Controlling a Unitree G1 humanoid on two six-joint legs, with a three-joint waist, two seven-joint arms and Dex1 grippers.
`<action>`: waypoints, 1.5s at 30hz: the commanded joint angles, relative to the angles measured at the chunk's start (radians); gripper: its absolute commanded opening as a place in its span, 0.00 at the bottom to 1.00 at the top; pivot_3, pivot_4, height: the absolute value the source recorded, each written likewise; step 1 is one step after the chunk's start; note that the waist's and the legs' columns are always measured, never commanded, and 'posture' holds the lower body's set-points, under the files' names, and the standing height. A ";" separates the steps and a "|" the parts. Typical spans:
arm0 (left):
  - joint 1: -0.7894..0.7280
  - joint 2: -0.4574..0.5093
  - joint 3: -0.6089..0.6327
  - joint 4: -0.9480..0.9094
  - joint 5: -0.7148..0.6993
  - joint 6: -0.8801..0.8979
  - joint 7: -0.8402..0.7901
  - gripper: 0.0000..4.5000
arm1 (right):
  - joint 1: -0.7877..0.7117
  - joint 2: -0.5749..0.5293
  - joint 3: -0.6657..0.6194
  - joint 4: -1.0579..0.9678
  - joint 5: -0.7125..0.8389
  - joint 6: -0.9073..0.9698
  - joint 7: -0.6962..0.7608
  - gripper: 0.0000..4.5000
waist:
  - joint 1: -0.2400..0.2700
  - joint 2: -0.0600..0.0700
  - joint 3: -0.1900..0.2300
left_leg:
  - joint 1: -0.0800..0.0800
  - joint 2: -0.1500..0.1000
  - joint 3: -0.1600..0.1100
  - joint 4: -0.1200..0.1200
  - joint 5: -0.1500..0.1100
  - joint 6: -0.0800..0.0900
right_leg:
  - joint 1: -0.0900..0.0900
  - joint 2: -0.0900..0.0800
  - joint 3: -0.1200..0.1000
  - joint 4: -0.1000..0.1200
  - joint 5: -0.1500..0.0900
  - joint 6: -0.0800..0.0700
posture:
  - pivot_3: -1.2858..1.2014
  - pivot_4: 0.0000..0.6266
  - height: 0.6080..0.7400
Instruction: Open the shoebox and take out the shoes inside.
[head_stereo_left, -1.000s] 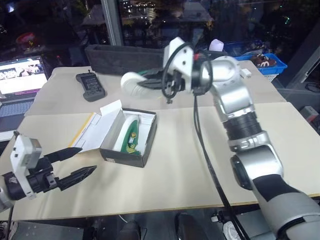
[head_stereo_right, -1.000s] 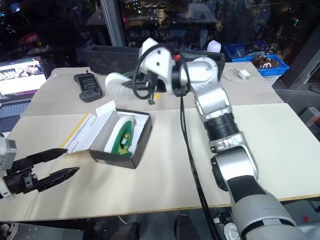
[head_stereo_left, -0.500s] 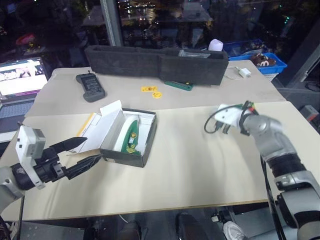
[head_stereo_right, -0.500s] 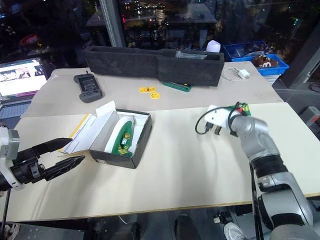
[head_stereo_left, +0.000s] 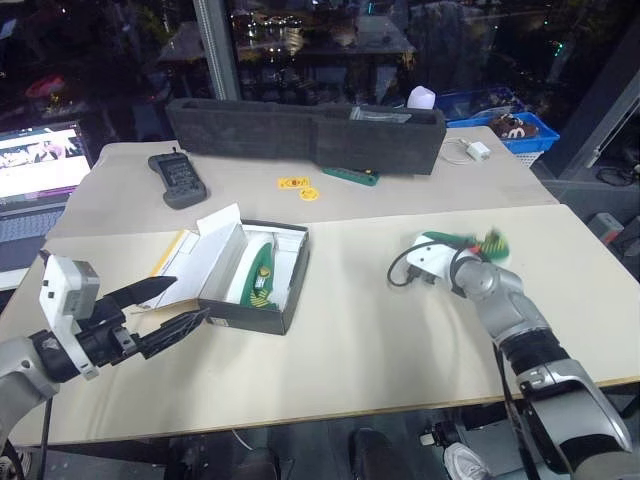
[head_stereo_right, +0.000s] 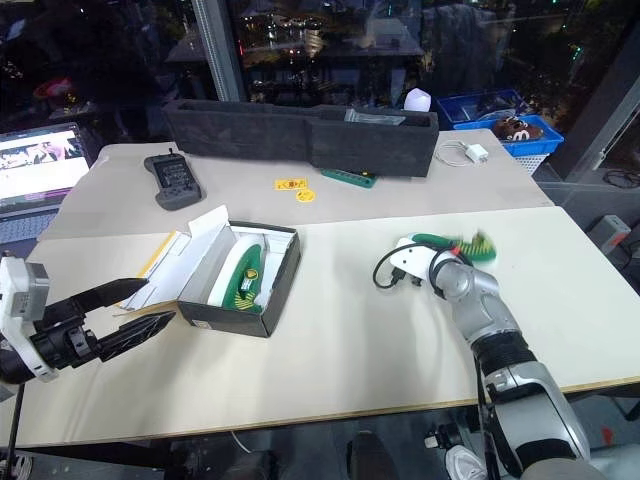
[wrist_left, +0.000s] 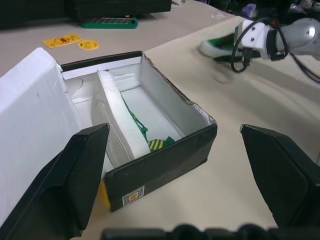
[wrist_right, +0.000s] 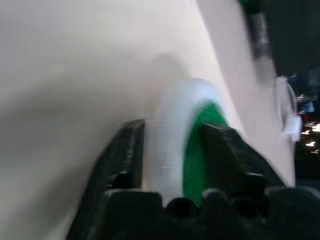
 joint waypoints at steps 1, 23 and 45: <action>-0.001 0.008 0.027 -0.022 -0.009 -0.013 0.004 1.00 | 0.021 -0.032 -0.056 -0.242 0.182 0.141 0.255 0.56 | 0.001 0.000 0.000 | 0.000 0.000 0.000 0.000 0.000 0.000 | 0.000 0.000 0.000 -0.001 0.000 0.000 | 0.52 0.24 1.00; 0.046 -0.003 0.059 -0.034 0.003 -0.031 -0.006 1.00 | -0.309 0.678 -0.226 -0.331 0.653 0.962 -0.093 0.56 | 0.024 0.002 0.002 | -0.013 0.000 -0.002 0.001 -0.002 0.002 | -0.014 0.000 -0.001 0.003 -0.001 0.000 | 0.52 0.24 1.00; 0.056 -0.001 0.050 -0.046 0.003 -0.027 -0.004 1.00 | -0.433 0.841 -0.155 -0.108 0.757 0.896 -0.236 0.99 | 0.011 0.002 0.002 | -0.014 0.001 -0.002 -0.001 -0.002 0.002 | -0.016 0.002 -0.001 0.003 -0.001 -0.001 | 0.52 0.24 1.00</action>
